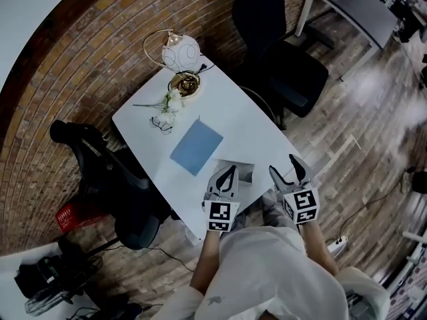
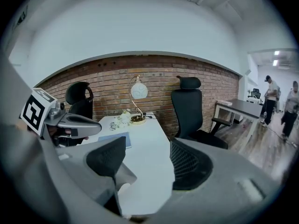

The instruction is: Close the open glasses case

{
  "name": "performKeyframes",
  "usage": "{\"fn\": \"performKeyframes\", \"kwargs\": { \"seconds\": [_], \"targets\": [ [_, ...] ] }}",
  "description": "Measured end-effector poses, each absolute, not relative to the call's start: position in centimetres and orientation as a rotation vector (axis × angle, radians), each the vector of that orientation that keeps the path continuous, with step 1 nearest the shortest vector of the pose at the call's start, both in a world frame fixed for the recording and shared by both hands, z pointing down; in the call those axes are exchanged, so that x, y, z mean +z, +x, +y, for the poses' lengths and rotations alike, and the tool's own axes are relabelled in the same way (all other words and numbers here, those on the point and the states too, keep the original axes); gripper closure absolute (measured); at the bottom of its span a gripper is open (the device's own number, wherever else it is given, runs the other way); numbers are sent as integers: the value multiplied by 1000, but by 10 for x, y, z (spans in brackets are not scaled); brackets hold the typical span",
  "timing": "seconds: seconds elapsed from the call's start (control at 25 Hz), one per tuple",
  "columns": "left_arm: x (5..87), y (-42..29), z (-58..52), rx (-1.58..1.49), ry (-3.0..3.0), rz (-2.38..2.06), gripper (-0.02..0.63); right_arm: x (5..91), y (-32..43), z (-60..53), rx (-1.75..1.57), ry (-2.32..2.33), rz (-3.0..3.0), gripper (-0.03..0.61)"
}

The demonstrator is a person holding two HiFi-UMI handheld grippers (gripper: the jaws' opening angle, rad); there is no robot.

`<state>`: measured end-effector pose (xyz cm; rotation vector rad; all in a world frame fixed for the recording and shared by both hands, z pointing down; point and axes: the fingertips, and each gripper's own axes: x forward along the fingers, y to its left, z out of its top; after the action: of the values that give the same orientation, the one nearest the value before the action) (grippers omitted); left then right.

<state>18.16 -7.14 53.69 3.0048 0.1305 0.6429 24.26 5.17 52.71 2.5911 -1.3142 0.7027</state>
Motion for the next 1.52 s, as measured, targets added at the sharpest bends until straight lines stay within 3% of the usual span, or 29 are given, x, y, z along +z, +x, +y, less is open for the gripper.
{"fn": "performKeyframes", "kwargs": {
  "seconds": [1.52],
  "targets": [
    [653, 179, -74, 842, 2755, -439, 609, 635, 275, -16, 832, 2064, -1786, 281]
  ]
}}
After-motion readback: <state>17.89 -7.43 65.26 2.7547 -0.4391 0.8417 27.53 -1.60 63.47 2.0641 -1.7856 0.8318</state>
